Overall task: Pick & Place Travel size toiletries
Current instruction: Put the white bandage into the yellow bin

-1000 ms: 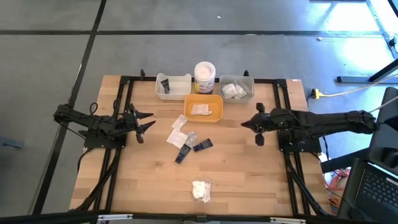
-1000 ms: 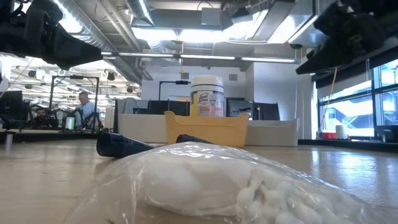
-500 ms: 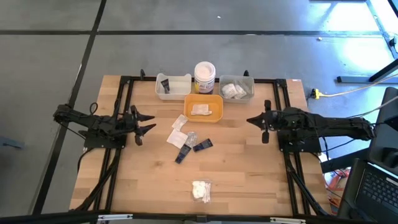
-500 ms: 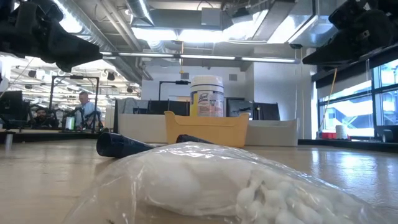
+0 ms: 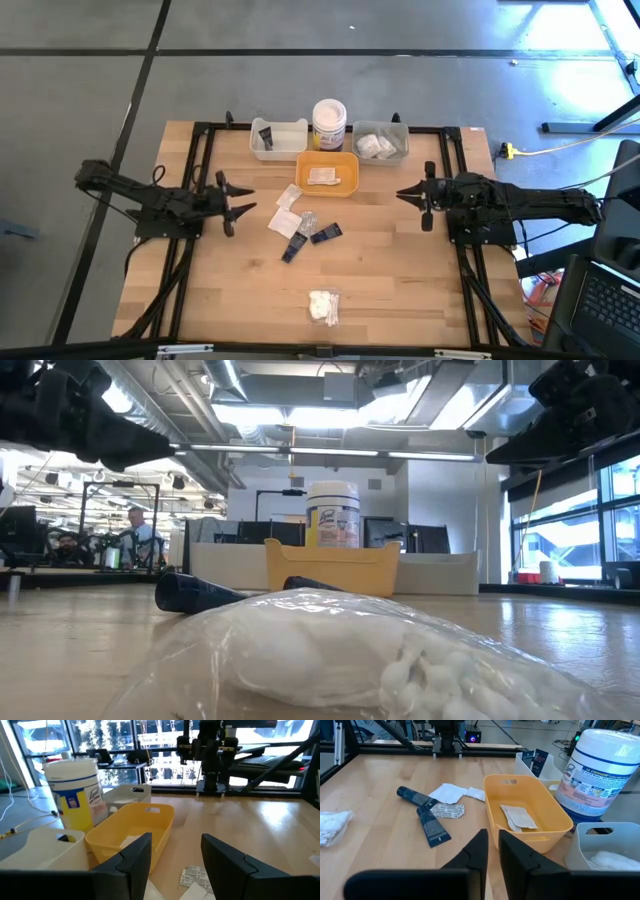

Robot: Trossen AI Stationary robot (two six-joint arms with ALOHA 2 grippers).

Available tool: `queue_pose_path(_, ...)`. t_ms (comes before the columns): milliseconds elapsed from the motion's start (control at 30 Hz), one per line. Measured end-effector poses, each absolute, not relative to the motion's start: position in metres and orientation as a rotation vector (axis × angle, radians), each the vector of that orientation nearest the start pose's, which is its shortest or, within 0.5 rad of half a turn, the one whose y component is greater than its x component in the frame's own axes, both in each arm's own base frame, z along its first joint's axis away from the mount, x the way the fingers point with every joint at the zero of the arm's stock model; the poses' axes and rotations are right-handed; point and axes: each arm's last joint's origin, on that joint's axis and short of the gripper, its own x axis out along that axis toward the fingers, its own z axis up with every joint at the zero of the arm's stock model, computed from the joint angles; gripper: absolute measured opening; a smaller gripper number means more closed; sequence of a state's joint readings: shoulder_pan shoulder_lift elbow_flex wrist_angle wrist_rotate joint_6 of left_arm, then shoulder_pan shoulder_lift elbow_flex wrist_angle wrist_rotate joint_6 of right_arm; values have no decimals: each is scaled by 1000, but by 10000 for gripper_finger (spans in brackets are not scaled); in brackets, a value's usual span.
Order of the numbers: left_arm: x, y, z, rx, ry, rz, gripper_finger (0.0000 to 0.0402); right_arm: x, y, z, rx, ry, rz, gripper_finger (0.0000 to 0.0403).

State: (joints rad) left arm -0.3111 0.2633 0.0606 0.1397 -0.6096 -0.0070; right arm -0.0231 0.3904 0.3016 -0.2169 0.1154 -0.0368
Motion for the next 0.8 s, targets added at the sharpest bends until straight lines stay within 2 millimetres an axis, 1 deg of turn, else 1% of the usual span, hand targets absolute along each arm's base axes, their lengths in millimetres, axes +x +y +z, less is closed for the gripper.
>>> queue_pose_path(133,116,-21,177,46,90,275,169,117,-6,213,-51,308,-132,55)
queue_pose_path(433,139,-29,189,96,200,237,169,117,-6,213,-50,308,-131,70)
queue_pose_path(600,152,-34,191,109,266,202,169,117,-6,213,-49,308,-131,78)
queue_pose_path(800,174,-40,197,134,329,204,169,117,-6,213,-49,308,-131,87)
